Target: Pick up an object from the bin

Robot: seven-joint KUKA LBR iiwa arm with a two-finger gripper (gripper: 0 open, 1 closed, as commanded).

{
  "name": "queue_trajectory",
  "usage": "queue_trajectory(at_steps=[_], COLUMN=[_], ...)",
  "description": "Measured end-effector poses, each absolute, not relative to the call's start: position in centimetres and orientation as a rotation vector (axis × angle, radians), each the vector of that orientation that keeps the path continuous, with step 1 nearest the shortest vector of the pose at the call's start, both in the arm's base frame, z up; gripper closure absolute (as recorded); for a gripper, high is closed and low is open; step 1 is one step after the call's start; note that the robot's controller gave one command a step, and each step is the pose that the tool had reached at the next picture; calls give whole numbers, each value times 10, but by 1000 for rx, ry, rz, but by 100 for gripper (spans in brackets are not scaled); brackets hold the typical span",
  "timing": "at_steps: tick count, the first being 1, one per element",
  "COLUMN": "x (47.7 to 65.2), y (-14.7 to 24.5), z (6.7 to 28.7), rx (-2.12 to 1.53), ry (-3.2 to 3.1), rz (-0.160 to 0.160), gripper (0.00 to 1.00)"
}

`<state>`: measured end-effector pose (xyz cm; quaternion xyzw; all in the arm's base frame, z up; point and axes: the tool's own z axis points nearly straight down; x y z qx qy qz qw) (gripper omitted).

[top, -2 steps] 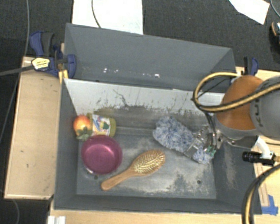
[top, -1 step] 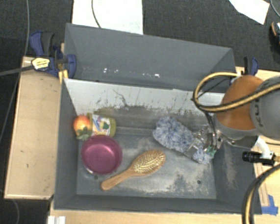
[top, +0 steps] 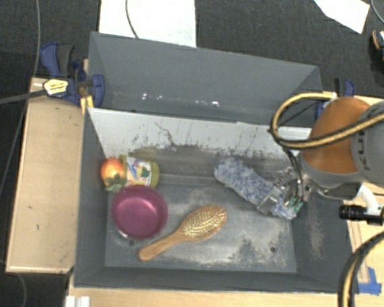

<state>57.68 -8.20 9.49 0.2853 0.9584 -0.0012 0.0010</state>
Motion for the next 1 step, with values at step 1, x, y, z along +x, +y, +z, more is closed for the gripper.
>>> queue_trajectory(at_steps=[1], x=[578], y=[-82], z=[152], rx=[889], ry=[3005], rz=[-3], gripper=[100])
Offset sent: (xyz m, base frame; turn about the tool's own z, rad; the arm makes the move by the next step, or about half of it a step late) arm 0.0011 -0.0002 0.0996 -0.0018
